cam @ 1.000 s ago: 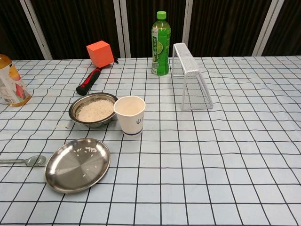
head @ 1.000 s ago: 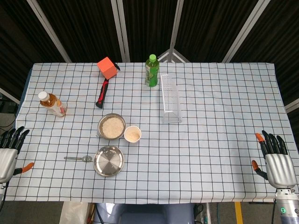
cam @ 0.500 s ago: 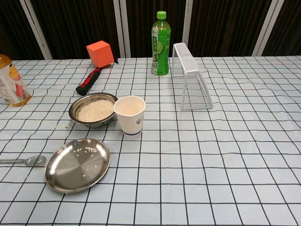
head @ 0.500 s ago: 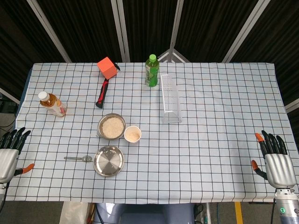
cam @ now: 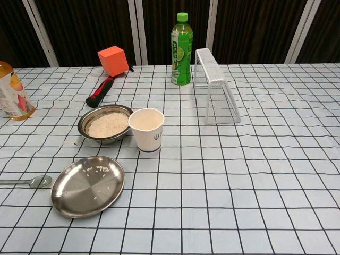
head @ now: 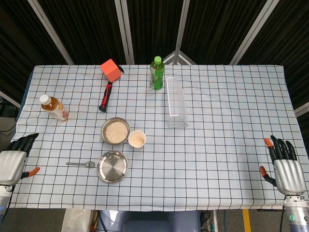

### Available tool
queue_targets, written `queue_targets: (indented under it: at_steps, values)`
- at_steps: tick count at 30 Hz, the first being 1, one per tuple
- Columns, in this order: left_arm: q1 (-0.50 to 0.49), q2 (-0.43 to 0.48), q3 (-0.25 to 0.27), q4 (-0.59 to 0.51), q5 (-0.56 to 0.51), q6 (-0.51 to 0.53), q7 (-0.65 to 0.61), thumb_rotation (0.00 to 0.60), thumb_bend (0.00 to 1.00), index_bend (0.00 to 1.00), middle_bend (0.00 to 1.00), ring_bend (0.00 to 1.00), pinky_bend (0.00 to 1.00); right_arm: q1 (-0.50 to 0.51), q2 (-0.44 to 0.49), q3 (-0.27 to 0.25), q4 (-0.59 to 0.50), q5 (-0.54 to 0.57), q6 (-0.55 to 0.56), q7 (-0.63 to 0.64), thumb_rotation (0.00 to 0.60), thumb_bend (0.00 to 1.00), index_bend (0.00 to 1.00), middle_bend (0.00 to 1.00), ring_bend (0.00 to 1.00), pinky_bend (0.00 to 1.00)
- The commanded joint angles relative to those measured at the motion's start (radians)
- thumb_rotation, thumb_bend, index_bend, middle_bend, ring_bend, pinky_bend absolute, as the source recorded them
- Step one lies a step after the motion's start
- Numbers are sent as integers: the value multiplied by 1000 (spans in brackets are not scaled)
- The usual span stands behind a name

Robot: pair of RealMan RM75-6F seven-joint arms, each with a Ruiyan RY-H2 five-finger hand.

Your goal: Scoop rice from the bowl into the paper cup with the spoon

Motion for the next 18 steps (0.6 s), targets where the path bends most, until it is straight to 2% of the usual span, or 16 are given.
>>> queue_targets:
  at_steps: [1,5,8,11,18]
  values:
    - [-24,-22,-6,-13,-16,-40,20,600,172,255,755,789,838,2,2,0,0,0,-4,0,600,383,0,0,0,0]
    - [-58,-40,-6,-28,-77,-130,60,600,233,361,887,898,931,5,1,0,4,1,-11,7,600,383,0,0,0,0]
    - [-80,-59,-8,-27,-104,-169,98,600,279,420,931,934,964,7,3,-1,7,-1,-13,8,600,383,0,0,0,0]
    - [-96,-85,-10,-22,-127,-194,134,600,329,437,952,950,978,7,3,-1,8,-2,-13,11,600,383,0,0,0,0]
    - [-121,-146,-13,3,-178,-225,209,600,350,444,954,952,982,6,4,-1,8,-7,-7,9,600,384,0,0,0,0]
